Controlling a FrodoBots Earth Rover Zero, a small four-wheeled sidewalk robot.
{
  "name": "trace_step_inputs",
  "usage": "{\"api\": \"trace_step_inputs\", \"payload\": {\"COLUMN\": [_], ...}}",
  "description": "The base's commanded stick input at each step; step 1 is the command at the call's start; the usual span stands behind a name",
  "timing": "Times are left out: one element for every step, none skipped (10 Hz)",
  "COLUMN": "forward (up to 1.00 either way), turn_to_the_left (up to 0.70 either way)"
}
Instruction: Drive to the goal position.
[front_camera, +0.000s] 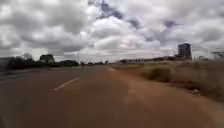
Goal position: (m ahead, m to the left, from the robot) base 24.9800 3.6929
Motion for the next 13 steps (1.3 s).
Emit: {"api": "trace_step_inputs", "payload": {"forward": [0.85,0.85,0.85,0.85,0.85,0.85,0.85,0.85,0.85,0.85,0.85,0.85,0.85], "turn_to_the_left": [0.0,0.0,0.0,0.0,-0.04,-0.25,-0.33,-0.34,-0.34,-0.28,0.0,0.0,0.0]}}
